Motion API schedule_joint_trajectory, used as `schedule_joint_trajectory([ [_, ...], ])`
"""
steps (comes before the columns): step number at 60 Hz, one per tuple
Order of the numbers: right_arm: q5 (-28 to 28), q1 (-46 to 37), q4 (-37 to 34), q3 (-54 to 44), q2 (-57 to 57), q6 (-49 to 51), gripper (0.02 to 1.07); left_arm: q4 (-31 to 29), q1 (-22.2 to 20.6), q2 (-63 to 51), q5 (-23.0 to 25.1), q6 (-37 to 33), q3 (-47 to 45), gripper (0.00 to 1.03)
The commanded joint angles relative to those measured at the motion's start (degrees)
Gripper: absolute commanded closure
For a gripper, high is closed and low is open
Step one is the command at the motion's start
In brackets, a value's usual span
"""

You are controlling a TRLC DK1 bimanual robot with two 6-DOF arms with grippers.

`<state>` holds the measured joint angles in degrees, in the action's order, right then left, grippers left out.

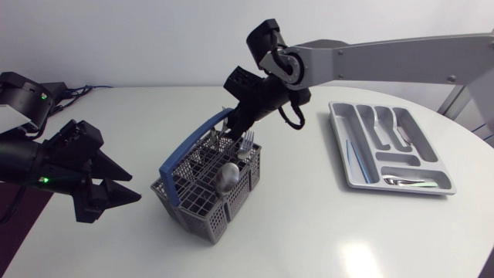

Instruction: Unload the cutlery basket into the drawer organizer.

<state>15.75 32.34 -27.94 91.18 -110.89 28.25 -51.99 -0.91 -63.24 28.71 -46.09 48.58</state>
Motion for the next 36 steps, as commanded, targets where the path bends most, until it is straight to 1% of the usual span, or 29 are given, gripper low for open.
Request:
schedule_joint_trajectory([
  [1,-1.95,-1.31,-0.53,-6.80,3.49,-0.92,0.92,-0.13,-1.20,0.75,0.91,1.17,-1.47,0.14],
  [4,-2.48,-1.66,0.26,-8.82,4.72,-0.83,0.90,-0.04,-2.08,1.02,0.91,1.70,-1.56,0.14],
  [5,-2.48,-1.75,0.52,-9.79,5.42,-0.83,0.86,-0.04,-2.34,1.10,0.91,1.88,-1.56,0.14],
  [7,-2.65,-1.93,1.40,-11.02,6.30,-0.92,0.71,0.13,-2.96,1.28,0.91,2.23,-1.64,0.14],
  [9,-3.09,-2.02,1.49,-11.64,7.00,-0.92,0.47,0.22,-3.58,1.54,0.82,2.67,-1.64,0.14],
  [11,-3.36,-2.10,1.40,-12.16,7.88,-1.00,0.25,0.22,-3.93,1.72,0.91,3.02,-1.64,0.14],
  [13,-3.36,-2.28,1.40,-13.04,9.20,-1.27,0.10,0.22,-4.19,1.98,0.82,3.19,-1.64,0.14],
  [14,-3.36,-2.37,1.40,-13.48,9.82,-1.44,0.07,0.22,-4.45,2.42,0.82,3.37,-1.64,0.14],
  [25,-2.83,-3.16,1.75,-21.22,19.40,-0.83,0.07,0.22,-4.89,4.80,0.47,3.02,-3.93,0.14],
  [28,-2.56,-4.48,1.84,-22.71,20.98,-0.74,0.08,0.31,-5.33,4.36,-0.06,2.93,-4.72,0.14],
  [31,-1.16,-6.06,1.84,-24.03,22.56,-0.30,0.12,0.39,-5.42,3.92,-0.14,2.14,-5.51,0.14],
  [36,0.07,-8.78,2.54,-25.43,24.49,-0.30,0.12,1.19,-5.42,2.77,-0.32,1.61,-6.13,0.14],
])
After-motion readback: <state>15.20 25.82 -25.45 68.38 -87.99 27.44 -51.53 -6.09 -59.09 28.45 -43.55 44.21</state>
